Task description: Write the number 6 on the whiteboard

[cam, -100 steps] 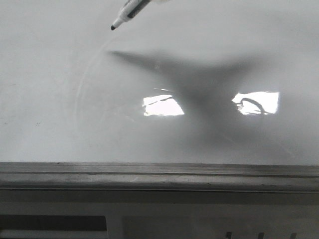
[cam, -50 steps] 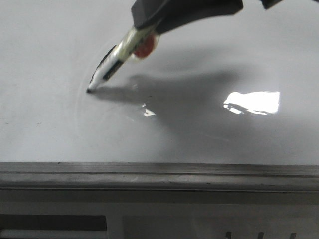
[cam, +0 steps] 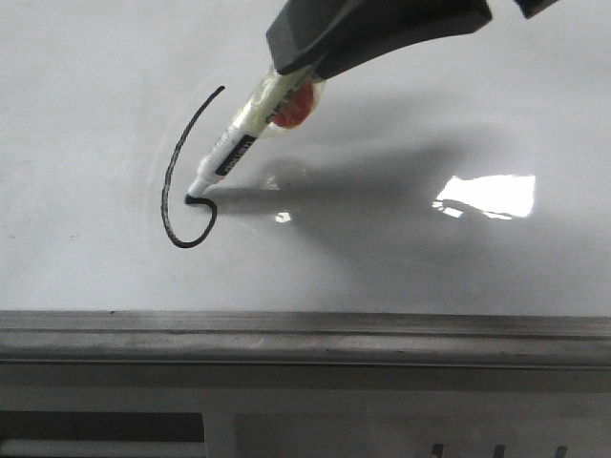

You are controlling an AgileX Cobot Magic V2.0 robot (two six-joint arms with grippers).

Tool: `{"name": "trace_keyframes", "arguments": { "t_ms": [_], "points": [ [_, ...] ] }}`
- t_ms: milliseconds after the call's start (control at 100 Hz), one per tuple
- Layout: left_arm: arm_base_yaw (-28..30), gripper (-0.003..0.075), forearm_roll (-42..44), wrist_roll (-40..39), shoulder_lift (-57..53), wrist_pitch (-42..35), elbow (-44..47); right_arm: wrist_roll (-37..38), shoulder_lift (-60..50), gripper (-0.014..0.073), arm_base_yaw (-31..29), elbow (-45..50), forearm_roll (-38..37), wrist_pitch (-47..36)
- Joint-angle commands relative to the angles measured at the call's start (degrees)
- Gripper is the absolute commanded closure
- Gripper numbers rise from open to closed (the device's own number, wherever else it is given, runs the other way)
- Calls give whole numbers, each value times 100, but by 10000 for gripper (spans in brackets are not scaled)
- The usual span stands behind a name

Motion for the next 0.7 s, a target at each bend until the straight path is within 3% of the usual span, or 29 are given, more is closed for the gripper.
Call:
{"name": "trace_keyframes", "arguments": {
  "t_ms": [0, 240, 350, 500, 690],
  "points": [
    [18, 396, -88, -55, -8, -394, -188, -109, -11, 656, 51, -194, -95, -380],
    [-28, 396, 280, -66, -8, -384, -188, -109, -199, 657, 177, -203, -95, -354],
    [-453, 396, 865, -129, 150, -384, -177, -139, -451, 657, 407, -207, -106, -355],
    [-1256, 396, 876, -129, 846, -135, -177, -143, -547, 657, 512, -207, -145, -78],
    [-1464, 396, 572, -129, 1860, -735, -177, -143, -547, 657, 575, -207, -135, 195]
  ]
}}
